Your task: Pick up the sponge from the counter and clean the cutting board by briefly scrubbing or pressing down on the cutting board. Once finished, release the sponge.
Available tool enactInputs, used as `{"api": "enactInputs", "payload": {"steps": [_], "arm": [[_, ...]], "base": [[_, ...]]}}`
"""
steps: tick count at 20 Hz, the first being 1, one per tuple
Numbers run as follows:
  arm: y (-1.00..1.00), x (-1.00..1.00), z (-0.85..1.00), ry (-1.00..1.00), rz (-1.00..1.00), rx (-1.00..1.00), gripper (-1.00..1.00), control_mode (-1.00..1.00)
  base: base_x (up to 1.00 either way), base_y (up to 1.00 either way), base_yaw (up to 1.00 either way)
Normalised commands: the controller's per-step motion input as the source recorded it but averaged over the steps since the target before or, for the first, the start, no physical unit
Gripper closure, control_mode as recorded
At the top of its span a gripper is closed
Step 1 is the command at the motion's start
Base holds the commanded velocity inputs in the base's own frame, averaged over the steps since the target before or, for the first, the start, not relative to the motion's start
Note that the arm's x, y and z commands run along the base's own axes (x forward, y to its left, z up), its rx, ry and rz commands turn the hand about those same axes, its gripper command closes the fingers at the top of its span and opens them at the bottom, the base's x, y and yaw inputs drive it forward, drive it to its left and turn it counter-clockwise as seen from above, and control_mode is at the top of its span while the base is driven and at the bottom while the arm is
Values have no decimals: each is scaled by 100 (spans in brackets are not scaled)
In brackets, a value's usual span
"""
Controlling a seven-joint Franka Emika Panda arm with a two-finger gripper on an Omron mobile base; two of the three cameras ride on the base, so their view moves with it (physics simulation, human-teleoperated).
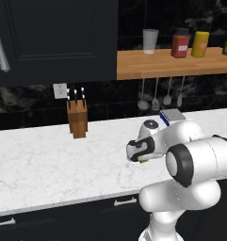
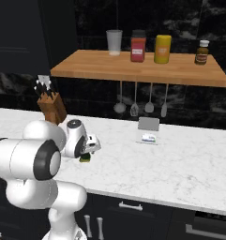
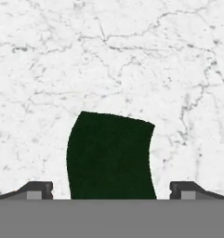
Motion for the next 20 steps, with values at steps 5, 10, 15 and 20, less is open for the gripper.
{"api": "enactInputs", "payload": {"steps": [5,10,15,20], "arm": [[0,34,-26,2,0,0,-100,-100],[0,22,-38,0,0,0,100,-100],[0,-31,-46,0,0,0,100,-100],[0,-89,-26,0,0,0,100,-100]], "base": [[0,0,0],[0,0,0],[0,0,0],[0,0,0]]}}
